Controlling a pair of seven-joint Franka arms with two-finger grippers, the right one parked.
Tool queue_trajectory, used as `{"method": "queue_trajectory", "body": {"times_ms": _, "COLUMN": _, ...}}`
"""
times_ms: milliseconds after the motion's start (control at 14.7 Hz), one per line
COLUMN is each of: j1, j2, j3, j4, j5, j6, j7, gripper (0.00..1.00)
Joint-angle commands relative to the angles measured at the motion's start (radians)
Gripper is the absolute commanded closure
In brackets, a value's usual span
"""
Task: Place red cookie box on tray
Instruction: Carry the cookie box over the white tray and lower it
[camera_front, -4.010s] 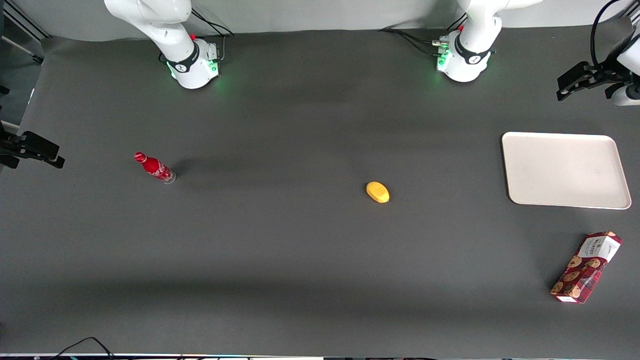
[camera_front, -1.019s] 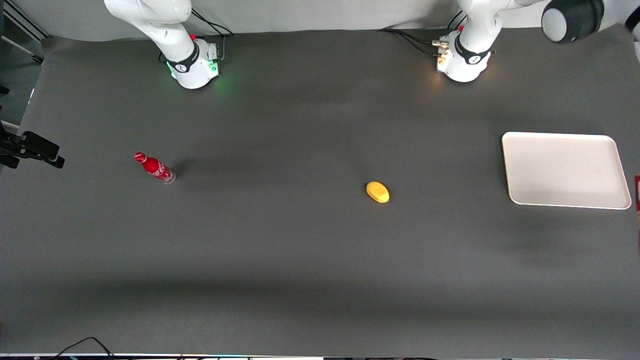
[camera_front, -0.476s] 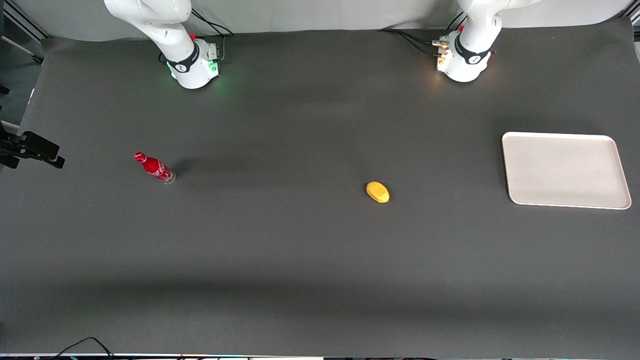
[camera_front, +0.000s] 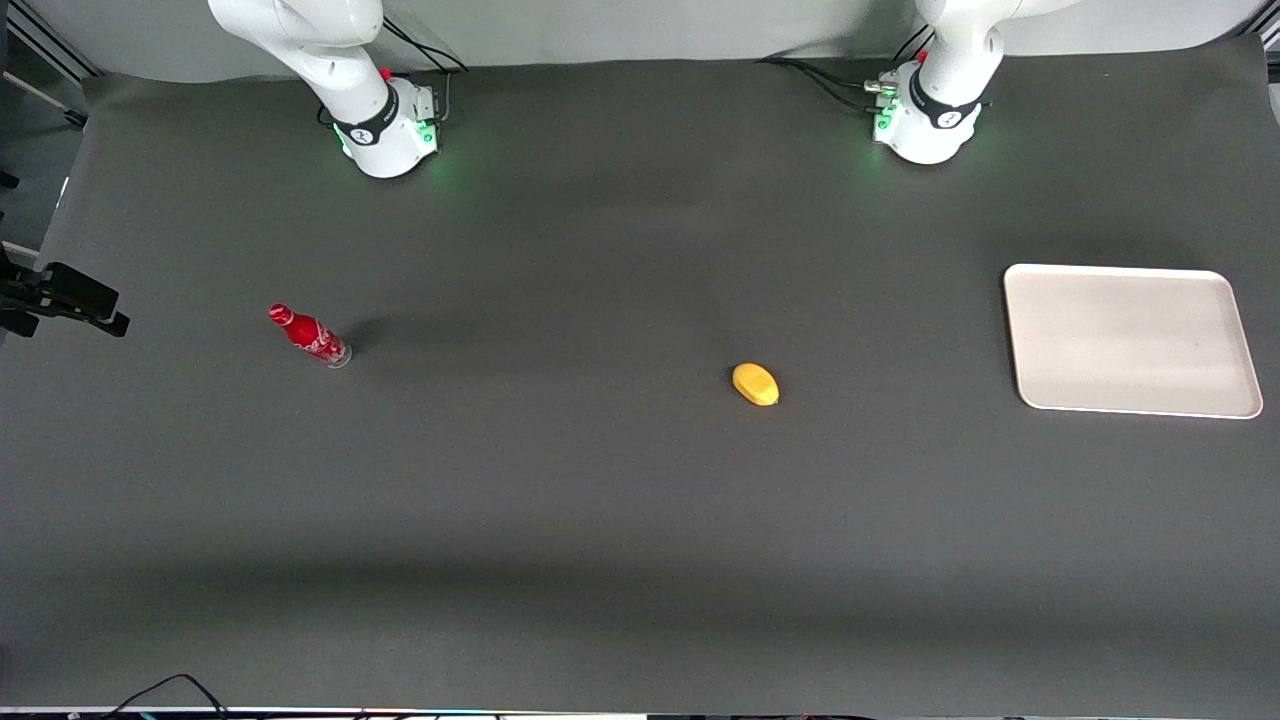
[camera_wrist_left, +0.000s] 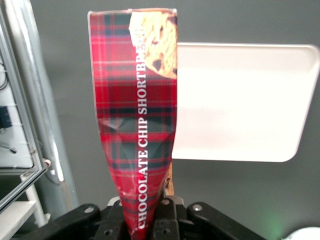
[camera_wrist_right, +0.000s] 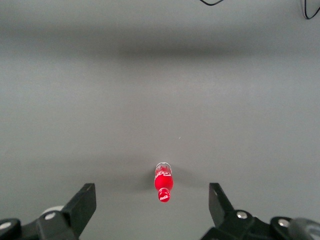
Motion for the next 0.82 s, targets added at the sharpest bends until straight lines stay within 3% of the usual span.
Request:
{"method": "queue_trajectory", "body": {"times_ms": 0, "j1": -0.03, "j2": -0.056, "j3": 0.012, "j4": -0.303, "j5": 0.008, "j6": 0.299, "j7": 0.011, "gripper": 1.0}}
{"method": "queue_trajectory", "body": {"times_ms": 204, "j1": -0.028, "j2": 0.051, "j3": 0.011, "j4": -0.383, "j5": -0.041, "j6": 0.504, "j7": 0.092, "gripper": 1.0}}
{"method": "queue_trajectory", "body": {"times_ms": 408, "j1": -0.024, "j2": 0.173, "j3": 0.012, "j4": -0.38, "j5": -0.205, "j6": 0.627, "j7": 0.241, "gripper": 1.0}}
{"method": "queue_trajectory", "body": {"times_ms": 544, "j1": -0.016, "j2": 0.231, "j3": 0.012, "j4": -0.367, "j5": -0.274, "j6": 0.674, "j7": 0.296, "gripper": 1.0}}
{"method": "queue_trajectory", "body": {"times_ms": 748, "j1": 0.004, "j2": 0.289, "j3": 0.014, "j4": -0.33, "j5": -0.322, "j6": 0.697, "j7": 0.362, "gripper": 1.0}}
